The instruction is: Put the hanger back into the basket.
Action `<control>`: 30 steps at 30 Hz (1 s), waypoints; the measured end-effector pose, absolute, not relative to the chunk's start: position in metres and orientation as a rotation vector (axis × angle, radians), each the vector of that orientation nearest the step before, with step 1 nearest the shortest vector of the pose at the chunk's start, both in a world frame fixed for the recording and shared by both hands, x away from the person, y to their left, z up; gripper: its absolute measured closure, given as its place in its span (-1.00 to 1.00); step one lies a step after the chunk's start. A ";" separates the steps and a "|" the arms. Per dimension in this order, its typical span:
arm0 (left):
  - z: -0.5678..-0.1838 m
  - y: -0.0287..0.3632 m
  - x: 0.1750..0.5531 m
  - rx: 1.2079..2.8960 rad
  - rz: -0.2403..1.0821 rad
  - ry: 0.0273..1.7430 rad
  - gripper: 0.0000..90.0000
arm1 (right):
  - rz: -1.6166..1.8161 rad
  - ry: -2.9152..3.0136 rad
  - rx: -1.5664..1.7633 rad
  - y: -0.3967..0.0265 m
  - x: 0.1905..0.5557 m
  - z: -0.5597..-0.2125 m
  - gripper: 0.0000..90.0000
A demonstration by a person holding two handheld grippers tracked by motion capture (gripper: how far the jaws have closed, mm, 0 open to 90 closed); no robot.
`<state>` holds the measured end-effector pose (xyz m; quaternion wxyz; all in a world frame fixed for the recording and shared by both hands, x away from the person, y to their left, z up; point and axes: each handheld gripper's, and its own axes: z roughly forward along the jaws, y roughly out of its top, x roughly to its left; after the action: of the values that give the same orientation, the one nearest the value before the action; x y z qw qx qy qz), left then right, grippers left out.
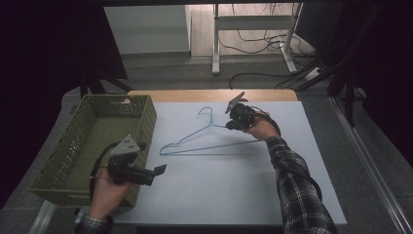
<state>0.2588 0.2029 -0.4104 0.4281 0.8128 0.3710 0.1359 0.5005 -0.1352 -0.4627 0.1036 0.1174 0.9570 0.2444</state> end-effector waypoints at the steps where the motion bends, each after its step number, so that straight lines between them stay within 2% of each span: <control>1: -0.409 0.199 0.264 2.034 0.327 0.928 -1.00 | 0.721 2.820 0.340 -0.135 0.500 -0.462 0.93; 11: -0.404 0.142 0.330 2.080 0.332 0.953 -0.89 | 0.735 2.803 0.332 -0.135 0.494 -0.455 0.93; 18: -0.428 0.125 0.386 2.086 0.217 1.008 -0.92 | 0.742 2.799 0.327 -0.133 0.491 -0.453 0.93; 21: -0.442 0.122 0.404 2.109 0.206 1.021 -0.89 | 0.743 2.796 0.321 -0.132 0.490 -0.453 0.93; 26: -0.467 0.122 0.428 2.143 0.232 1.049 -0.67 | 0.752 2.791 0.315 -0.130 0.489 -0.452 0.93; 30: -0.489 0.127 0.441 2.181 0.249 1.083 -0.42 | 0.758 2.788 0.315 -0.131 0.489 -0.451 0.93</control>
<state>0.4406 0.1275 -0.4886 0.3400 0.8379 0.4160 0.0958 0.4886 -0.1306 -0.4510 0.1174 0.1077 0.9526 0.2591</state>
